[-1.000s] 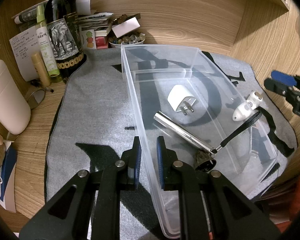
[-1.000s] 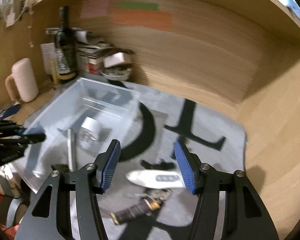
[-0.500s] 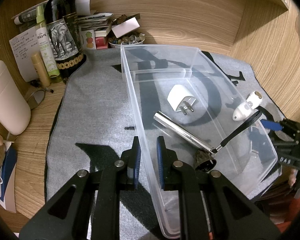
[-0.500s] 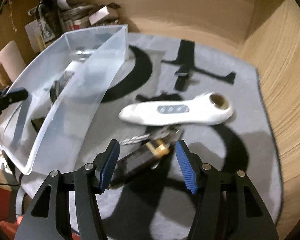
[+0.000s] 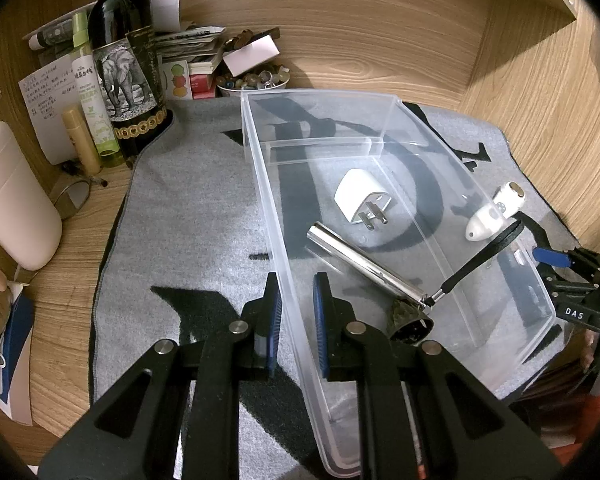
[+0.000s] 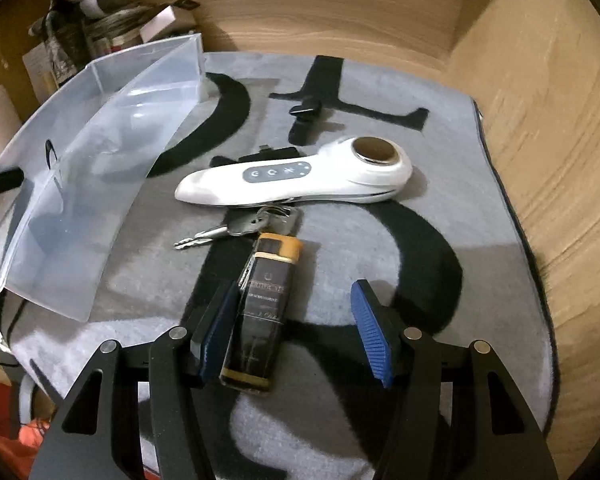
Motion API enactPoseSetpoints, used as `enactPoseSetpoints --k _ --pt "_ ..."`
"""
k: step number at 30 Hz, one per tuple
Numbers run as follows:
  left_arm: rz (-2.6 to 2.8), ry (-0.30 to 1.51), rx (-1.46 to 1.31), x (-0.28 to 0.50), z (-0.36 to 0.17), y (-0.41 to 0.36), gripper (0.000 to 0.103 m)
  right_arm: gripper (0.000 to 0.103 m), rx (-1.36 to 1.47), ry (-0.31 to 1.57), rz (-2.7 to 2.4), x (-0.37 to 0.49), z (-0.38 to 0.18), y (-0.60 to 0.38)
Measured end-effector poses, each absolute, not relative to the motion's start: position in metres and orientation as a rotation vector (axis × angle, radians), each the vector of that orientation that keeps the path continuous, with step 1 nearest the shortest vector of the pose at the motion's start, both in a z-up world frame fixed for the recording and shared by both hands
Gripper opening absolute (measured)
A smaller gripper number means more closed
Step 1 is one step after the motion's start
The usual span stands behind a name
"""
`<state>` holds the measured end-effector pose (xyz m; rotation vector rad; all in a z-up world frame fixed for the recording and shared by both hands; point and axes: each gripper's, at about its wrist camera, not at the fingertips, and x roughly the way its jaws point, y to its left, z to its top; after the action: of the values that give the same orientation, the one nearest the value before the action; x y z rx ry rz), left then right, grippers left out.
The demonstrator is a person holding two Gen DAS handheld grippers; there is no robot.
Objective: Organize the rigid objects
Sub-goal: 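Move the right gripper back to the mat and grasp the black-and-gold lighter, then carry the black-and-gold lighter into the clear box and release it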
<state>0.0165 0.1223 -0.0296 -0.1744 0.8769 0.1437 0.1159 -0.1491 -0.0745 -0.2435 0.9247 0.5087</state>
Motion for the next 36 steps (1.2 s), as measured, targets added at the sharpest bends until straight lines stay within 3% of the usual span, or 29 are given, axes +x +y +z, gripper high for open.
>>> enactPoseSetpoints --k 4,9,20,36 --pt "0.143 0.877 -0.173 0.016 -0.029 0.123 0.014 0.033 -0.224 0.922 0.533 0.112 -0.074 -0.149" --pt "0.142 0.876 -0.173 0.016 -0.029 0.123 0.014 0.022 -0.221 0.91 0.541 0.112 -0.073 -0.147" --pt "0.142 0.876 -0.173 0.016 -0.029 0.123 0.014 0.022 -0.192 0.819 0.524 0.109 -0.042 -0.15" --pt "0.141 0.875 -0.178 0.016 -0.029 0.123 0.014 0.022 -0.225 0.589 0.718 0.099 0.025 -0.082"
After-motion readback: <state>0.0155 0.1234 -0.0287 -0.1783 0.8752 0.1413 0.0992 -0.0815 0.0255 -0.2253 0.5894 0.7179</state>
